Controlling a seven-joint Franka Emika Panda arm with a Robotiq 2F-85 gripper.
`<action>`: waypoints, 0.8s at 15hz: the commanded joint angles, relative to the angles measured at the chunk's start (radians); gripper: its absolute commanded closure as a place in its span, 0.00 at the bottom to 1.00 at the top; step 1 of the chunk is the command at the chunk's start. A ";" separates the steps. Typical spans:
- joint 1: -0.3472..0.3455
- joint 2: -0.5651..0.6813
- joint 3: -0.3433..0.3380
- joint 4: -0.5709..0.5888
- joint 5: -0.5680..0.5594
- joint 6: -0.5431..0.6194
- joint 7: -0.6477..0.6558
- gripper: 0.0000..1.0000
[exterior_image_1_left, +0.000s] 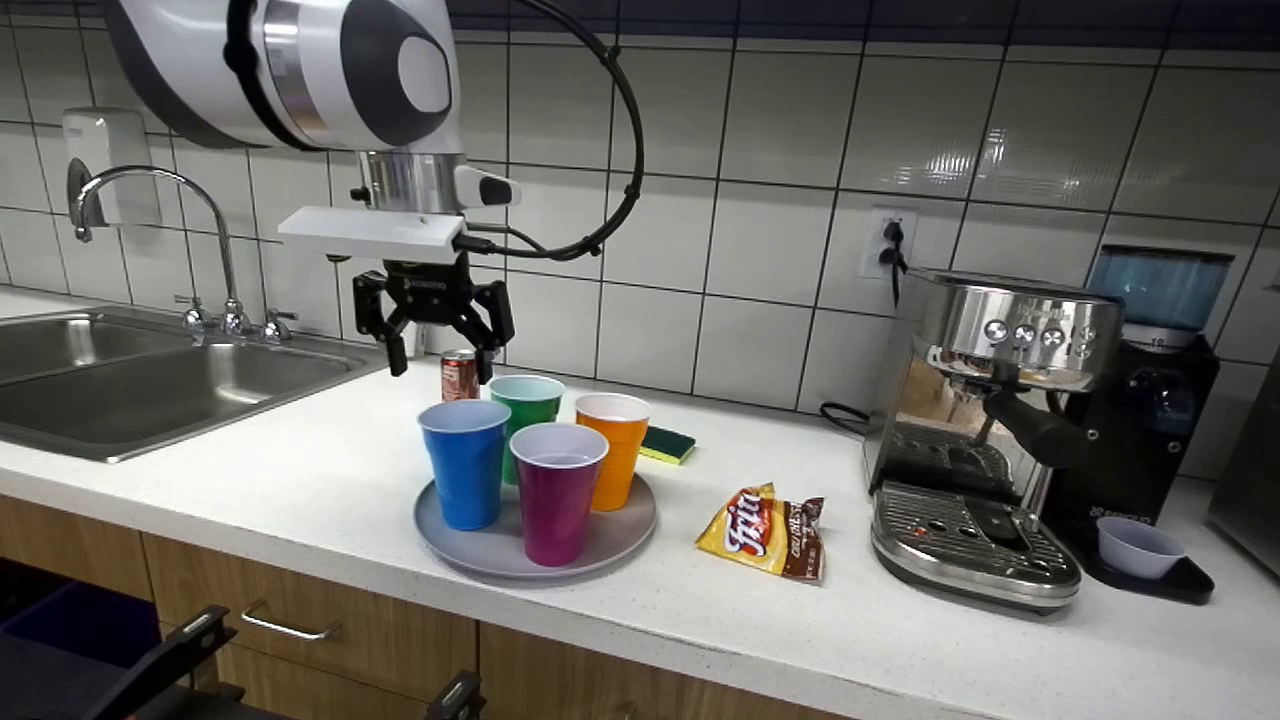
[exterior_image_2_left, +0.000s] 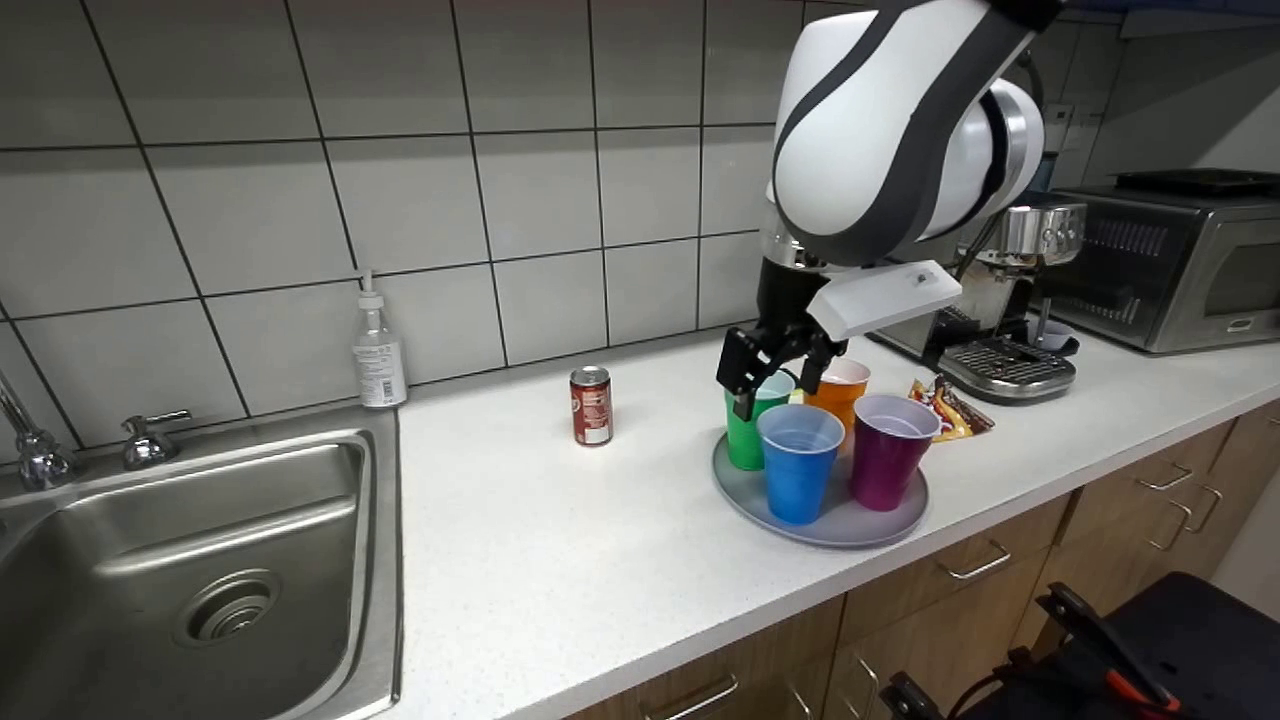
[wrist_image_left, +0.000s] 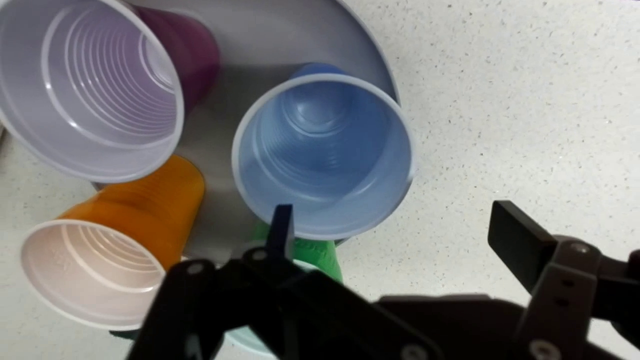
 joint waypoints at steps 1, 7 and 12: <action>-0.016 -0.091 0.011 -0.039 -0.007 -0.032 -0.004 0.00; -0.012 -0.064 0.012 -0.023 0.006 -0.012 -0.006 0.00; -0.012 -0.064 0.012 -0.025 0.006 -0.012 -0.006 0.00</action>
